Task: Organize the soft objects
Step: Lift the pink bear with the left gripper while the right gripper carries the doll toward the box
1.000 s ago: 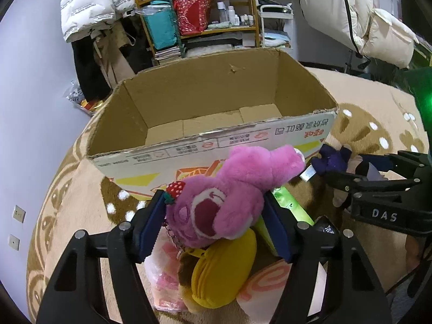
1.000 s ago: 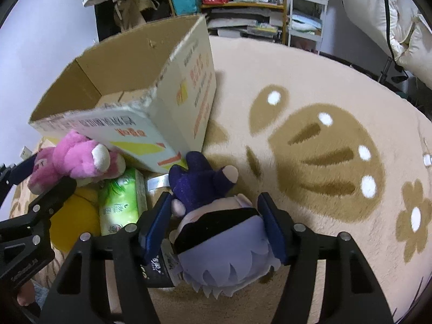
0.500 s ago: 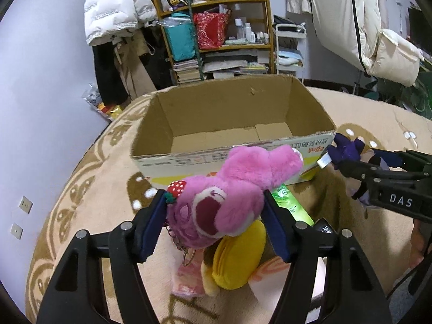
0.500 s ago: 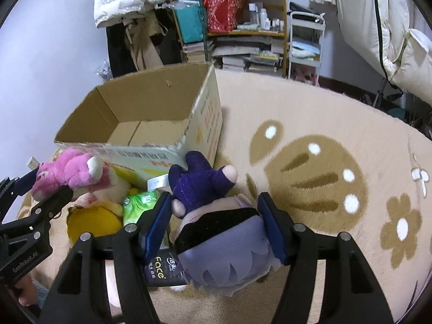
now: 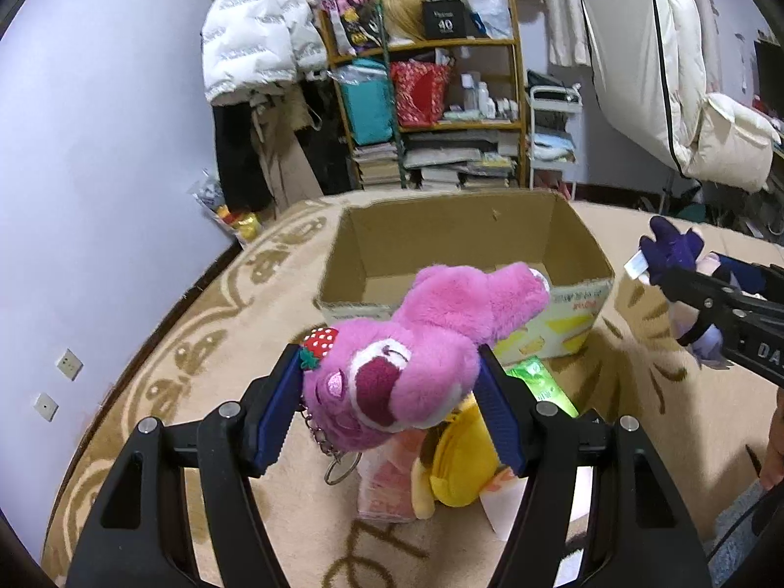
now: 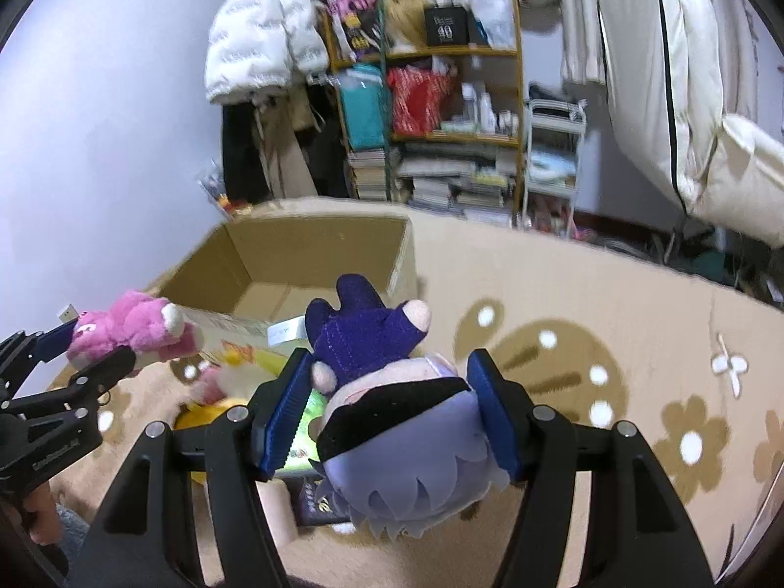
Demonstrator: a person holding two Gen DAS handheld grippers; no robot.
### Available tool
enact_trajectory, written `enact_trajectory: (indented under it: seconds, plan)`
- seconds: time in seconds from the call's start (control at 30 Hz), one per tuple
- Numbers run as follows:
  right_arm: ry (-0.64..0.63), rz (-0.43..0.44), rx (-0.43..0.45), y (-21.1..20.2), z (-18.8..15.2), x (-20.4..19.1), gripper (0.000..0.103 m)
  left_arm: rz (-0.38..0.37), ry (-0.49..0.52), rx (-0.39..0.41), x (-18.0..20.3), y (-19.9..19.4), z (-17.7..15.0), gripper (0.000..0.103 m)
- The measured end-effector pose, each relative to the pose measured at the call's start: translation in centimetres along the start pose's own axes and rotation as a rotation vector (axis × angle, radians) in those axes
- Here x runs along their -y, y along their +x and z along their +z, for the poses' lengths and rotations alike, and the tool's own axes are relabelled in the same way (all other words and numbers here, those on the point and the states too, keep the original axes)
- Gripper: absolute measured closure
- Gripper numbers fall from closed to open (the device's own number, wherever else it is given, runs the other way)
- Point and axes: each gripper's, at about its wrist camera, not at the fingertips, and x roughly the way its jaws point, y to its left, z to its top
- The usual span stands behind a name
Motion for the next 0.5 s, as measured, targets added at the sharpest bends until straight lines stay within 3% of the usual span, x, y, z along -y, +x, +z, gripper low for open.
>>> enact_trajectory:
  seconds: [0.23, 0.5]
  plan:
    - [-0.038, 0.031, 0.115, -1.4, 1.9, -1.7, 0.035, 0.029, -0.012, 0.086, -0.7, -0.8, 1.0, 0.036]
    - [-0.042, 0.041, 0.138, 0.1, 3.5, -2.2, 0.035, 0.056, -0.03, 0.171, -0.8, -0.6, 3.0, 0.036]
